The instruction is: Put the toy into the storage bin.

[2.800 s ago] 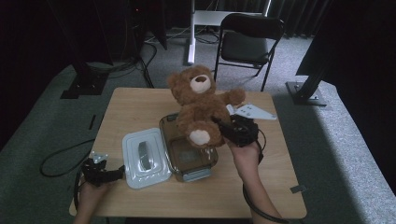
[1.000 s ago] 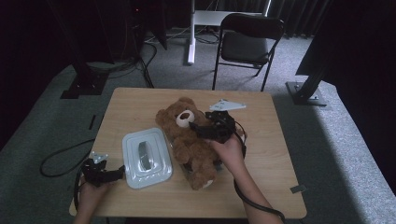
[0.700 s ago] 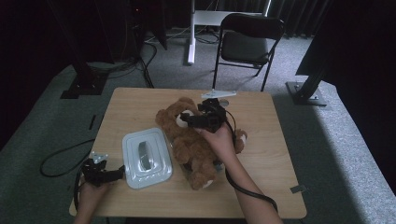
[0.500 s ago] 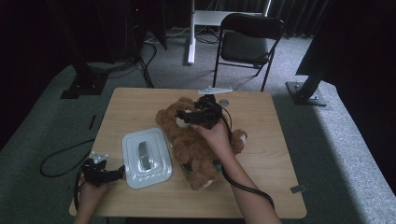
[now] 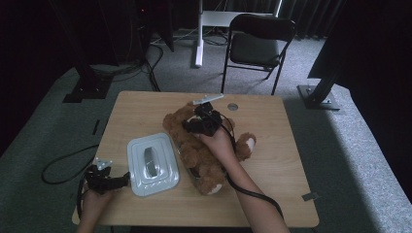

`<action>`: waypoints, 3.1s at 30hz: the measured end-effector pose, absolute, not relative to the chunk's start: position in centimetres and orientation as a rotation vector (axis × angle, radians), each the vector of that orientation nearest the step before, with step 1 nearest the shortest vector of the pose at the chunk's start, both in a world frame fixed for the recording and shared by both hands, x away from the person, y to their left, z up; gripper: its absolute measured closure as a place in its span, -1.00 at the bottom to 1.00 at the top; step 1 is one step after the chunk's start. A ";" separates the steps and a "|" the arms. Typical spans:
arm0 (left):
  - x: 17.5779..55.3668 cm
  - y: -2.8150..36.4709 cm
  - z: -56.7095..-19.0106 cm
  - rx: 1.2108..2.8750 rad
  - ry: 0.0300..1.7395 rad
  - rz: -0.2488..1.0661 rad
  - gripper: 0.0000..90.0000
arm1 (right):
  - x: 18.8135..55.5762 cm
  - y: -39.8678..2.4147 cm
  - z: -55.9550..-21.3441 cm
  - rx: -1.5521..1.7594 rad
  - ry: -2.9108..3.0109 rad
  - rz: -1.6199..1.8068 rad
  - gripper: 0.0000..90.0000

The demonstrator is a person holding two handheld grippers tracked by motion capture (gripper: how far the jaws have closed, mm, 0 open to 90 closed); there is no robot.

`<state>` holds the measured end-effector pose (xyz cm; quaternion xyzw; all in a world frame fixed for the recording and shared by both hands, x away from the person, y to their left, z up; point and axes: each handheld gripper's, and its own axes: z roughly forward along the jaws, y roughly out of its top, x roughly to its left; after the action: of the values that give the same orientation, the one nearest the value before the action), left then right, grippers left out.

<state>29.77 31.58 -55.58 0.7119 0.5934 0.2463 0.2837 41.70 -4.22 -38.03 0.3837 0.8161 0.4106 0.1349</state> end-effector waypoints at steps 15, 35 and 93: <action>29.8 31.6 -55.6 1.905 1.587 0.659 -0.98 | 42.9 -3.6 -41.8 1.163 2.514 1.019 -0.29; 29.8 31.6 -55.6 1.906 1.585 0.659 -0.98 | 43.3 -1.7 -43.1 1.208 2.580 0.844 -0.33; 29.8 31.6 -55.6 1.908 1.583 0.658 -0.98 | 34.6 -16.8 -40.1 1.178 2.355 1.189 1.00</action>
<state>29.78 31.61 -55.58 0.7132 0.5917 0.2459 0.2842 34.58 -16.78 -40.13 0.4046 0.8086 0.4081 0.1261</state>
